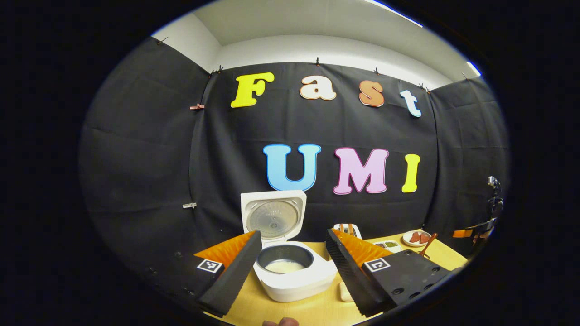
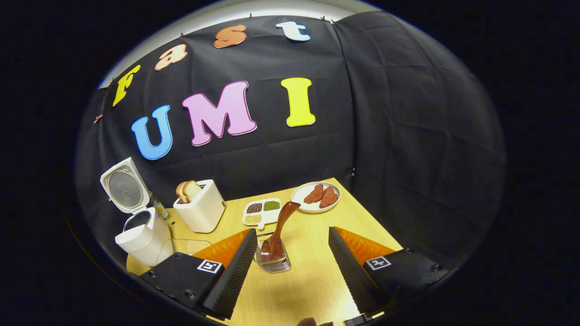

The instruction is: Close the left gripper, press the button to open the rice cooker; take a wooden spoon from the chopstick holder with the right hand, scoop a spoonful of rice and pour it into the rice cooker, then put the wooden spoon back into the chopstick holder.

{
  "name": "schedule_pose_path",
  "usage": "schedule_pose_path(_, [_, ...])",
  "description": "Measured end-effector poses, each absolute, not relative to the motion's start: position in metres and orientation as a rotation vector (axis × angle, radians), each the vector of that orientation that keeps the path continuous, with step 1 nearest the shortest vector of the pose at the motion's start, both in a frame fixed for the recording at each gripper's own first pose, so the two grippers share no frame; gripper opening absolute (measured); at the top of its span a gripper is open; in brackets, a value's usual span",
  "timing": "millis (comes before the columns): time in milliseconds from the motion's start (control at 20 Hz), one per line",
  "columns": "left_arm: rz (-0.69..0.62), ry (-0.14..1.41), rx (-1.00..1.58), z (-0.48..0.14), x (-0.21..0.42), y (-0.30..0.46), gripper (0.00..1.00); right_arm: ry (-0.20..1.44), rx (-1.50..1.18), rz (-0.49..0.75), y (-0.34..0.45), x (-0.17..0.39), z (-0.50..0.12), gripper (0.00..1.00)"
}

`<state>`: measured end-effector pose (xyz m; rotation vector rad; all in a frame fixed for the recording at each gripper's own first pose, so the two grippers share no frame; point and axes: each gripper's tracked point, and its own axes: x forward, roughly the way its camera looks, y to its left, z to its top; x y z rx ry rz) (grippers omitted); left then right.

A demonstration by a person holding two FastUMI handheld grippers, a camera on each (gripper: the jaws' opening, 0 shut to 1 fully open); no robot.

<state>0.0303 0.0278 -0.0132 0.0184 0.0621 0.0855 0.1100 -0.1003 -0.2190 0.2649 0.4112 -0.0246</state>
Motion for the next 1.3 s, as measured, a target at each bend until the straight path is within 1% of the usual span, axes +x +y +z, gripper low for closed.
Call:
schedule_pose_path(200, [0.071, 0.011, -0.007, 0.013, 0.074, 0.043, 0.98, 0.350, 0.243, -0.036, -0.099, 0.098, -0.179, 0.99])
schedule_pose_path(400, [0.085, -0.068, 0.030, 0.053, 0.122, 0.061, 0.98, 0.292, 0.184, -0.033, -0.089, 0.089, -0.148, 0.99])
schedule_pose_path(650, [0.142, -0.095, -0.010, 0.086, 0.191, 0.095, 0.98, 0.274, 0.143, -0.030, -0.073, 0.079, -0.135, 0.99])
schedule_pose_path(850, [0.135, -0.187, -0.036, 0.116, 0.243, 0.110, 0.97, 0.264, 0.156, -0.055, -0.066, 0.075, -0.123, 0.99])
schedule_pose_path(1000, [0.124, -0.205, -0.029, 0.109, 0.287, 0.117, 0.97, 0.242, 0.140, -0.074, -0.065, 0.068, -0.111, 0.99])
schedule_pose_path(1100, [0.120, -0.179, -0.044, 0.086, 0.316, 0.123, 0.97, 0.243, 0.137, -0.084, -0.063, 0.060, -0.108, 0.98])
schedule_pose_path(1300, [0.220, -0.054, -0.070, 0.019, 0.366, 0.154, 0.97, 0.245, 0.120, -0.105, -0.061, 0.043, -0.104, 0.99])
